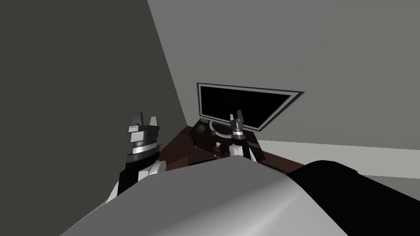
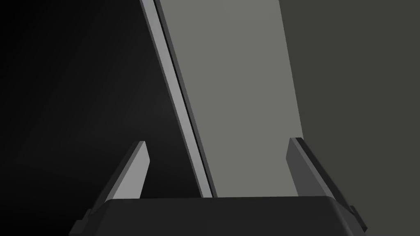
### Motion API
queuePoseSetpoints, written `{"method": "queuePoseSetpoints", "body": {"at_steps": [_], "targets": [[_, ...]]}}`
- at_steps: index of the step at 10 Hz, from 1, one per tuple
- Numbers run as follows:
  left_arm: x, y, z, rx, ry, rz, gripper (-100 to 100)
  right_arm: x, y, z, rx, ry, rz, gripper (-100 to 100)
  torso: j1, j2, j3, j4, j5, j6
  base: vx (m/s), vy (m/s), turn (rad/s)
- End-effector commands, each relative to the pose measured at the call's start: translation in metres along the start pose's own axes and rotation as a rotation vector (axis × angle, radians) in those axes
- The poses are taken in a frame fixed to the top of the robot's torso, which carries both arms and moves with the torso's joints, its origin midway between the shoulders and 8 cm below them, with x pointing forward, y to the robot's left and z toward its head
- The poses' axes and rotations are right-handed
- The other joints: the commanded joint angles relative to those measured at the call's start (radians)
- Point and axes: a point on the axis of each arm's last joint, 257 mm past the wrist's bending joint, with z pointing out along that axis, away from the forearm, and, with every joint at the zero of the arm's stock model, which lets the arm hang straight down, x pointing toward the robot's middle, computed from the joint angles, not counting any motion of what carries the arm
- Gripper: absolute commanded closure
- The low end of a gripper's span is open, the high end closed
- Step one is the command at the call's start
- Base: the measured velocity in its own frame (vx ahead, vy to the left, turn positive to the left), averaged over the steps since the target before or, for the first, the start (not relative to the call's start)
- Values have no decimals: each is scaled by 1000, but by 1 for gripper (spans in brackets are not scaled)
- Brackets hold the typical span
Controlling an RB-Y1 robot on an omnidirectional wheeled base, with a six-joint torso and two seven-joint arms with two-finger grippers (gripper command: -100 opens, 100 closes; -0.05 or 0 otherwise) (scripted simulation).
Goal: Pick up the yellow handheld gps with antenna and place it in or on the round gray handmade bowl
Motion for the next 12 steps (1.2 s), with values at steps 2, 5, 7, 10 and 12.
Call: {"method": "queuePoseSetpoints", "body": {"at_steps": [2, 5, 7, 10, 12], "targets": [[0, 0, 0, 0, 0, 0, 0, -1, -30, -10, 51, 18, -84, -100, 0, 0, 0, 0, 0, 0, 30, 53, -170], [0, 0, 0, 0, 0, 0, 0, -1, -58, -21, 105, 28, -128, -100, 1, -1, -1, 0, 0, 0, 21, 52, -77], [0, 0, 0, 0, 0, 0, 0, -1, -78, -28, 139, 38, -173, -100, 0, -1, 0, 0, 0, 0, 20, 51, -98], [0, 0, 0, 0, 0, 0, 0, 0, -105, -39, 181, 61, -260, -100, 0, -1, 0, 0, 0, 0, 25, 60, -120], [0, 0, 0, 0, 0, 0, 0, 0, -125, -49, 216, 75, -307, -100, 1, -1, -1, 0, 0, 0, 27, 56, -121]]}}
